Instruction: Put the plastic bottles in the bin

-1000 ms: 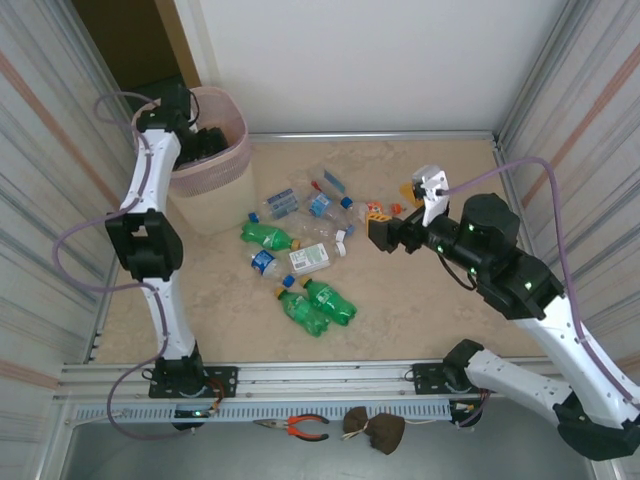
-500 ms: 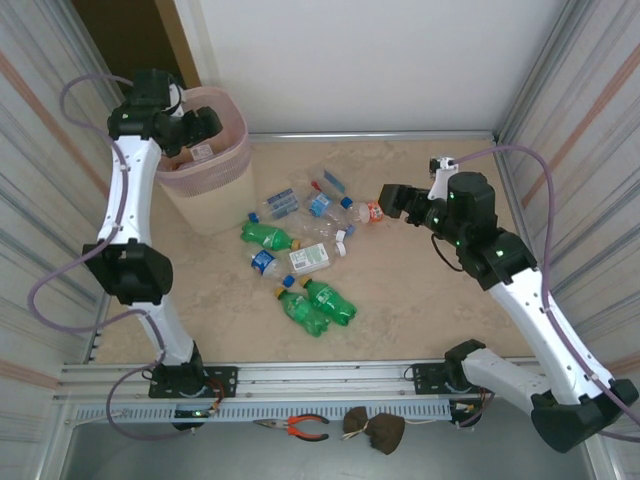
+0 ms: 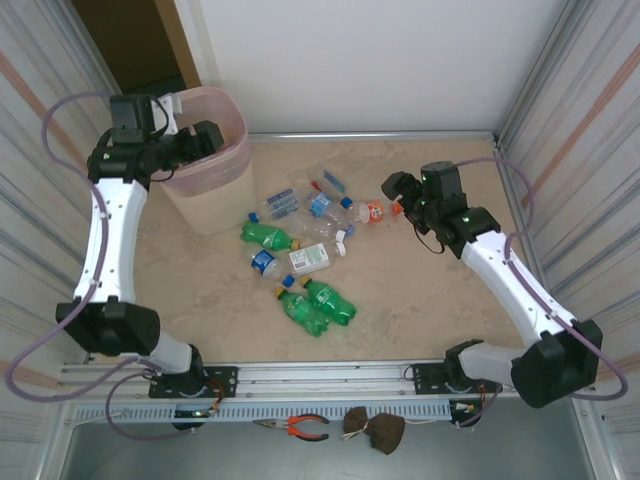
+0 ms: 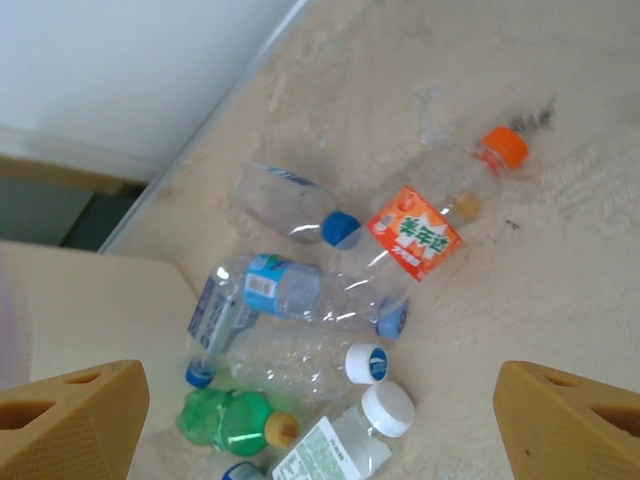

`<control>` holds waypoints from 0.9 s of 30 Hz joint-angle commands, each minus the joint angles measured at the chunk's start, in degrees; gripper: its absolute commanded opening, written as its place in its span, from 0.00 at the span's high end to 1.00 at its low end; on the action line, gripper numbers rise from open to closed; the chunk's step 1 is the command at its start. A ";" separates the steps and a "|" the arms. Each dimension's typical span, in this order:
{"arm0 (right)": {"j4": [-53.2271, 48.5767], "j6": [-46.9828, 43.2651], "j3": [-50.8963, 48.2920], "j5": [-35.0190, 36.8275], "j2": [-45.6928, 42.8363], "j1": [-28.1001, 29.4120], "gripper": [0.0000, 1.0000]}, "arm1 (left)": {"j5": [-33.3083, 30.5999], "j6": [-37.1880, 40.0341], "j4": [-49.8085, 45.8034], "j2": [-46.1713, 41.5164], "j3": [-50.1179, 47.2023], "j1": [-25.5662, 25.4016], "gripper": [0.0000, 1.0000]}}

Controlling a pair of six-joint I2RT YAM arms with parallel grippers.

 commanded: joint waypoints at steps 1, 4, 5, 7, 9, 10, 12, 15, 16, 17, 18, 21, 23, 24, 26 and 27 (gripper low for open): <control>0.21 11.77 -1.17 0.65 2.94 -1.25 0.12 | 5.46 -0.28 5.53 -6.41 -6.10 0.25 0.17; 2.54 14.73 -1.68 -2.00 6.42 -2.51 0.11 | 8.35 -0.54 8.42 -11.41 -11.75 0.25 0.16; 3.43 15.74 -1.97 -2.78 7.52 -2.89 0.11 | 8.80 -0.49 8.81 -12.76 -13.01 0.24 0.16; 6.37 17.87 -2.60 -5.20 10.05 -3.68 0.11 | 9.21 -0.49 9.20 -15.60 -15.34 0.26 0.16; 9.61 19.98 -2.95 -8.03 12.69 -4.49 0.10 | 9.36 -1.03 9.59 -17.78 -17.39 0.29 0.16; 11.42 21.13 -3.06 -9.32 14.11 -4.82 0.10 | 9.49 -1.43 10.01 -18.95 -18.51 0.24 0.16; 14.45 23.13 -2.91 -11.32 16.66 -5.10 0.09 | 9.65 -2.43 10.68 -20.89 -20.72 0.24 0.15; 17.76 25.12 -2.07 -13.78 20.64 -5.27 0.07 | 10.01 -3.58 11.34 -22.97 -23.32 0.13 0.14; 18.08 25.61 -1.62 -14.14 21.72 -5.34 0.07 | 10.11 -3.72 11.35 -23.34 -23.82 -0.01 0.14; 18.48 26.09 -1.23 -14.55 23.06 -5.29 0.06 | 10.23 -3.83 11.25 -23.68 -24.25 -0.13 0.15; 19.08 26.66 -0.87 -15.04 24.31 -5.38 0.05 | 10.20 -3.98 11.07 -24.03 -24.66 -0.25 0.15; 21.68 29.06 -0.62 -16.87 27.93 -5.54 0.05 | 10.02 -4.12 10.64 -24.87 -25.67 -0.70 0.15; 24.20 30.64 -0.60 -18.18 30.03 -5.63 0.05 | 9.69 -4.24 10.58 -25.35 -26.45 -1.17 0.15; 26.14 31.59 -0.58 -19.00 31.38 -5.64 0.05 | 9.57 -4.32 10.59 -25.56 -26.79 -1.35 0.15; 28.21 32.97 -0.28 -19.95 33.23 -5.55 0.05 | 9.48 -4.40 10.46 -25.75 -27.10 -1.73 0.15; 28.82 33.45 0.00 -20.27 34.18 -5.55 0.05 | 9.40 -4.40 10.28 -25.87 -27.19 -1.94 0.15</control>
